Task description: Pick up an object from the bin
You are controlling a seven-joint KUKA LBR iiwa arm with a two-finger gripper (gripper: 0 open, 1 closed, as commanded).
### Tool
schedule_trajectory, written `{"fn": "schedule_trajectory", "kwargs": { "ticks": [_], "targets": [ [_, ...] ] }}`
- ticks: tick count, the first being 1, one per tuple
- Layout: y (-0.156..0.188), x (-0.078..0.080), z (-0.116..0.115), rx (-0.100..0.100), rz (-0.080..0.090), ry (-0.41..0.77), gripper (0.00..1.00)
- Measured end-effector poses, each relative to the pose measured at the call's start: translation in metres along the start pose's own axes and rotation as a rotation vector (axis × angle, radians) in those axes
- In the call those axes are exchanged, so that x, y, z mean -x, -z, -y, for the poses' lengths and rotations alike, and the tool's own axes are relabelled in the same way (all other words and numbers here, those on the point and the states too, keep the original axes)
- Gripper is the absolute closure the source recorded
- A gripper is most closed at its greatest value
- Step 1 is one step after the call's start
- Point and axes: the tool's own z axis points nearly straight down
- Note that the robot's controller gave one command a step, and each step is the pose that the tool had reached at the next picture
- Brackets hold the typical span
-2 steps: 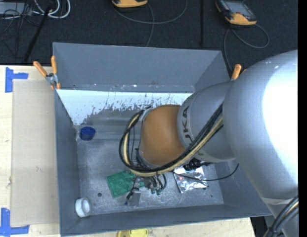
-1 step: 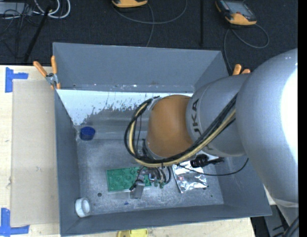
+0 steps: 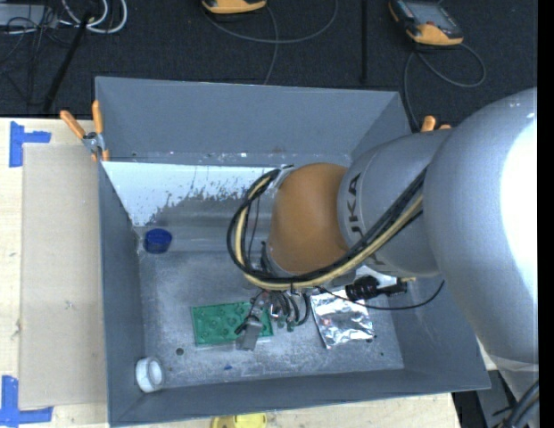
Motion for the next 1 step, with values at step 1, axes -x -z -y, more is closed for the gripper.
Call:
{"fn": "schedule_trajectory", "kwargs": {
  "ticks": [1],
  "targets": [
    [-0.0315, -0.0008, 0.0051, -0.002, -0.005, -0.092, 0.0]
  ]
}}
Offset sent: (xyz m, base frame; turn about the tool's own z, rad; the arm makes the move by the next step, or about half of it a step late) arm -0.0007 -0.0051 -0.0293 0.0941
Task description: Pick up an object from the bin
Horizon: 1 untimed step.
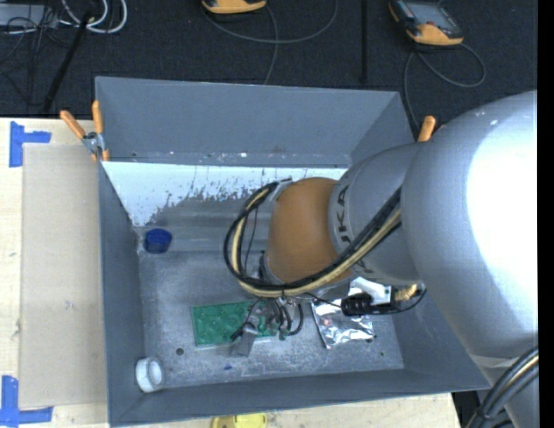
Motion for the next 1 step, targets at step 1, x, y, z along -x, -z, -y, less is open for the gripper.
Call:
{"fn": "schedule_trajectory", "kwargs": {
  "ticks": [1],
  "targets": [
    [-0.0008, -0.0005, 0.0002, -0.001, -0.002, -0.001, 0.0]
  ]
}}
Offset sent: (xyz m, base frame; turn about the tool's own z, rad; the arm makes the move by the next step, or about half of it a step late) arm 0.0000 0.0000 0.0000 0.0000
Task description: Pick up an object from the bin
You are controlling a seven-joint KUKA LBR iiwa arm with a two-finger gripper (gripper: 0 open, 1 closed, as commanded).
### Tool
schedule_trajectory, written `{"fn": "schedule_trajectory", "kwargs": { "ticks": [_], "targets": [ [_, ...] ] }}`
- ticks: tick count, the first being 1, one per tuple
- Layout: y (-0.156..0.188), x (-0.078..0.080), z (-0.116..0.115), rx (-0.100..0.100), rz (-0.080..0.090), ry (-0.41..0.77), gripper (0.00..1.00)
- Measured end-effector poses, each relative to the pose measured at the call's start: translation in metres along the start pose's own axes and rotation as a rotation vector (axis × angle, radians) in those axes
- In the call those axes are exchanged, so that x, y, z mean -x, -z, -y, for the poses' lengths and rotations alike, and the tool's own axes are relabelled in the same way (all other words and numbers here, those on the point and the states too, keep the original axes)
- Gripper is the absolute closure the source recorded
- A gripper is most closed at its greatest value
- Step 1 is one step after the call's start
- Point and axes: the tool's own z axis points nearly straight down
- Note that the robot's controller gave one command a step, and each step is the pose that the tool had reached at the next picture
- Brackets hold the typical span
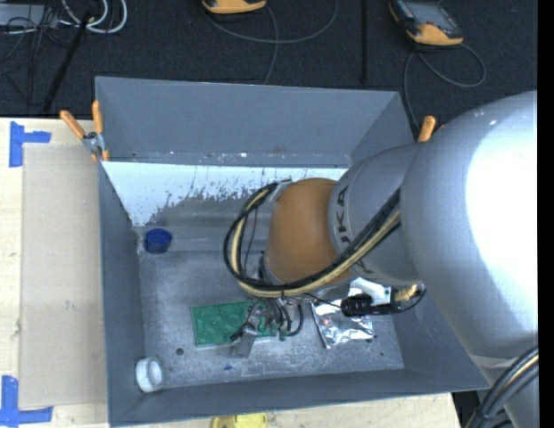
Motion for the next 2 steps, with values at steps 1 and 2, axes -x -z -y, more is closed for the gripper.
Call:
{"fn": "schedule_trajectory", "kwargs": {
  "ticks": [1, 2],
  "targets": [
    [0.0004, 0.0003, -0.0003, 0.001, 0.001, 0.0, 1.0],
    [0.0033, -0.0003, -0.0001, 0.003, 0.004, -0.001, 1.0]
  ]
}}
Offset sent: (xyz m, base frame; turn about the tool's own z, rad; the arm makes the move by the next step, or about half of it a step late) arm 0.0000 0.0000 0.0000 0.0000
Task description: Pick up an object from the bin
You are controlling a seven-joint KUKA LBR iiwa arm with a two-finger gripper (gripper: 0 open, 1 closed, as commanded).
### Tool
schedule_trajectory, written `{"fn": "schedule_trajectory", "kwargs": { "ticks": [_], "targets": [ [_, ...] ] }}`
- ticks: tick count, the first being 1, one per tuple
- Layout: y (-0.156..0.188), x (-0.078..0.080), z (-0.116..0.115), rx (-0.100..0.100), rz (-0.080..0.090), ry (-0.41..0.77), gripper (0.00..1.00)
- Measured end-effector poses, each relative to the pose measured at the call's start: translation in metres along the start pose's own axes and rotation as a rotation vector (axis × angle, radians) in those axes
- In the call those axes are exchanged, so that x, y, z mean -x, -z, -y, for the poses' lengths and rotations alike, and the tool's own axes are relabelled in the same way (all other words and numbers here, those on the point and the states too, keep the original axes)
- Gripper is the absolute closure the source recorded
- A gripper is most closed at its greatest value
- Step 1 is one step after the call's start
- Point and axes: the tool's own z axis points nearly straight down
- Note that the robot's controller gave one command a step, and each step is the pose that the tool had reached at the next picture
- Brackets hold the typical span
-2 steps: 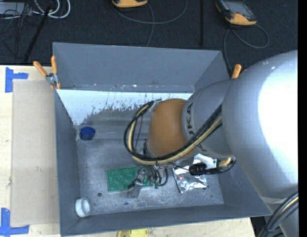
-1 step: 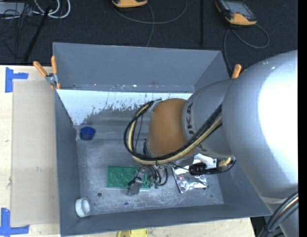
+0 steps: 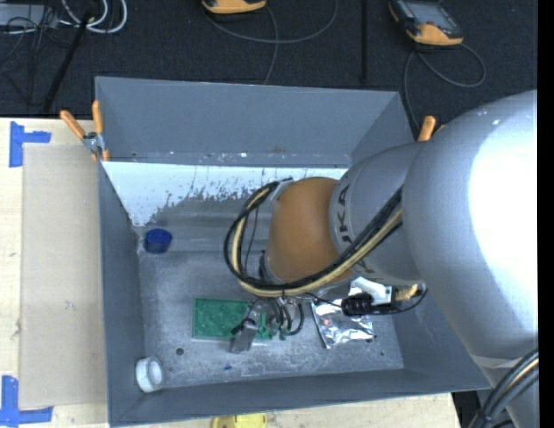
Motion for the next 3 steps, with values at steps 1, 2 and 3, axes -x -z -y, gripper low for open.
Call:
{"fn": "schedule_trajectory", "kwargs": {
  "ticks": [1, 2, 3],
  "targets": [
    [0.051, 0.001, 0.0, 0.003, 0.006, 0.001, 1.0],
    [0.052, 0.001, 0.0, 0.0, 0.002, 0.002, 1.0],
    [0.085, 0.001, 0.0, 0.002, 0.004, 0.004, 1.0]
  ]
}}
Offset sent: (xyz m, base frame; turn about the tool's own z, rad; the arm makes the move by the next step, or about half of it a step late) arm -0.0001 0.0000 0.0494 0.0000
